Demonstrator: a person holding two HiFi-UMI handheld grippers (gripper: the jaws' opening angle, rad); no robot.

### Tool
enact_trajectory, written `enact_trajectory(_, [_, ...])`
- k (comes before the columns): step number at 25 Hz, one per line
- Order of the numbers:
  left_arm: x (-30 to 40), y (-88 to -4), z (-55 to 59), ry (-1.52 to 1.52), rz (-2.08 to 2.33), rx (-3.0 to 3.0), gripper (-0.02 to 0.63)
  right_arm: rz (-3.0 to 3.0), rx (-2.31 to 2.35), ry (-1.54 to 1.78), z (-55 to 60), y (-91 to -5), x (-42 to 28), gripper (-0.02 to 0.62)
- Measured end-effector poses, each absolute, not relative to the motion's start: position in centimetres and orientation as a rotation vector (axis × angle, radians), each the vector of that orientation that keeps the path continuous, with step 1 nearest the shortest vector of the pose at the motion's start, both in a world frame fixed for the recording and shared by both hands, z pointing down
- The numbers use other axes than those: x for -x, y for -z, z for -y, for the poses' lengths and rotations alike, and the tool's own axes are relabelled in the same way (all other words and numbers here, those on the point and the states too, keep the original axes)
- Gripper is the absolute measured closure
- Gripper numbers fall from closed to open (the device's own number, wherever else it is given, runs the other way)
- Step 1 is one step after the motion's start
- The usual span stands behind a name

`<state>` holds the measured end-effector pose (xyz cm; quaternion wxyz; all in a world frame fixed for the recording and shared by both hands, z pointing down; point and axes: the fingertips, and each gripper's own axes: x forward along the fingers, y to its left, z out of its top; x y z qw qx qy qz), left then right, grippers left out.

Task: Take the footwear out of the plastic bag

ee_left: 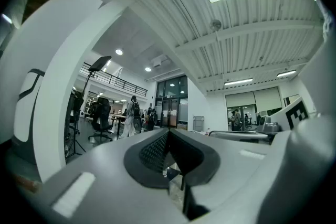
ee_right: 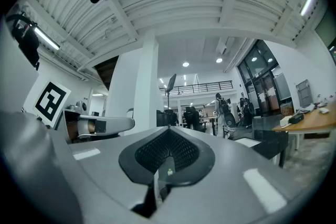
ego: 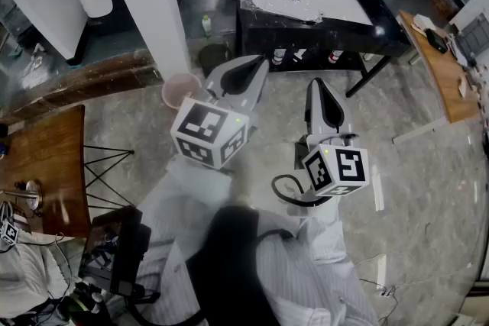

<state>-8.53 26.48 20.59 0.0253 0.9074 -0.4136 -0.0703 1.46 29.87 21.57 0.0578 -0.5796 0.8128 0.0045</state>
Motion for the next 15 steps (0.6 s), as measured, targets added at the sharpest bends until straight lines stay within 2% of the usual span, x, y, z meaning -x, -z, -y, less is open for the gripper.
enact_trajectory(15, [7.99, -19.99, -25.87, 0.22, 1.3, -2.804, 0.606, -2.44, 1.75, -0.023, -28.9, -21.41, -1.43, 0.583])
